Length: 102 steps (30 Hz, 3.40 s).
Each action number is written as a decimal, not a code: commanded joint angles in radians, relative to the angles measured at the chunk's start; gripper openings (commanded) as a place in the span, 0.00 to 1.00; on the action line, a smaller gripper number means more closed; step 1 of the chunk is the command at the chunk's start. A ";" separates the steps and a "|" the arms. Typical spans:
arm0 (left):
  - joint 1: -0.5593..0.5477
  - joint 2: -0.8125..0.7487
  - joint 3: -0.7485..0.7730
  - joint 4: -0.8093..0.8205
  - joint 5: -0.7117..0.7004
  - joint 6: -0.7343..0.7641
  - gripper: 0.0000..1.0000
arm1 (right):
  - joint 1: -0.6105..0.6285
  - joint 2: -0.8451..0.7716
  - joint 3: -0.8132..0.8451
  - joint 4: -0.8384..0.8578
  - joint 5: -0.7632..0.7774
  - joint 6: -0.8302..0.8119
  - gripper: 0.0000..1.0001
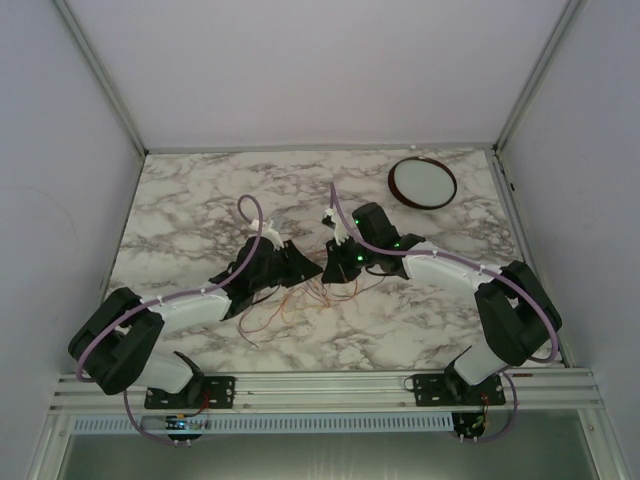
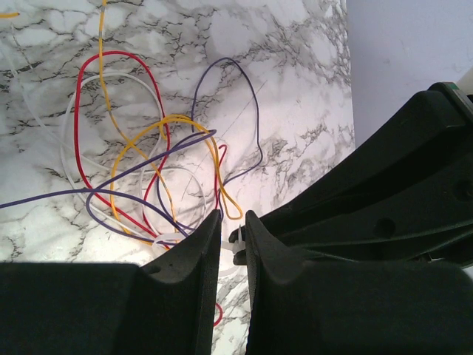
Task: Zip-tie the wires
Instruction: Tie the cable at the center of the board.
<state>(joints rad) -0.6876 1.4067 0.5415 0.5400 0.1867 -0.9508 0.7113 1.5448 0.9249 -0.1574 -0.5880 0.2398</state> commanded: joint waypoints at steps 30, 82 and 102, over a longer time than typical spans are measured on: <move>0.034 -0.065 0.041 -0.032 -0.054 0.058 0.00 | 0.032 -0.034 -0.050 0.043 0.038 0.051 0.02; 0.023 -0.054 -0.064 0.084 0.003 -0.016 0.39 | 0.068 -0.061 -0.039 0.108 0.134 0.148 0.03; -0.030 0.003 -0.104 0.175 -0.043 -0.086 0.35 | 0.065 -0.060 -0.038 0.122 0.155 0.191 0.03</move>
<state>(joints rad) -0.7021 1.4006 0.4507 0.6582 0.1692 -1.0115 0.7822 1.5078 0.8490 -0.0650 -0.4568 0.3977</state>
